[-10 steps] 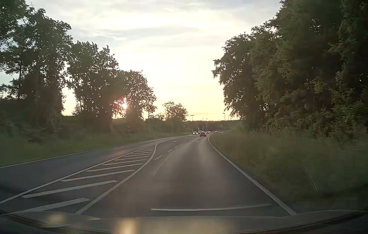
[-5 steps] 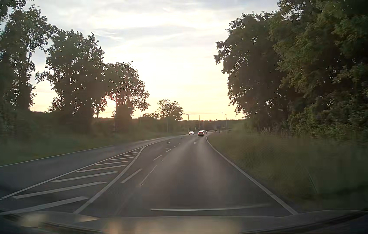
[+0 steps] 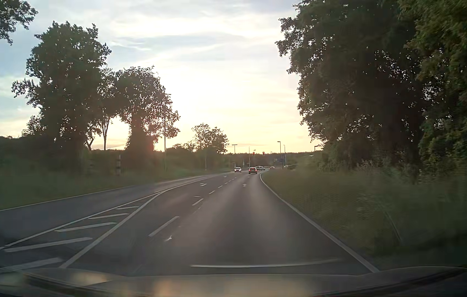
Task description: Follow the waypoints while adhering to traffic rules and regulations
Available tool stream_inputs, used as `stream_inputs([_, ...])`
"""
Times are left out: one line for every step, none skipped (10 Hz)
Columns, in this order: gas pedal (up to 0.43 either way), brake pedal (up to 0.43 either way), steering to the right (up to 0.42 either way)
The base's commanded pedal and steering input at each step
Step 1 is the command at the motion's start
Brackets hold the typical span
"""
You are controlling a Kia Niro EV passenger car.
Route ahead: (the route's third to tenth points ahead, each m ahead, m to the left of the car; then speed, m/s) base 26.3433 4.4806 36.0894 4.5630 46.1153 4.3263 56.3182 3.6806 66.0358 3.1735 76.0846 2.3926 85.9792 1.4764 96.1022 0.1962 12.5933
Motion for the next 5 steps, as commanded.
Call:
stream_inputs([0.000,0.000,0.009])
stream_inputs([0.000,0.000,0.008])
stream_inputs([0.000,0.006,0.008])
stream_inputs([0.000,0.018,0.008])
stream_inputs([0.000,0.049,0.008])
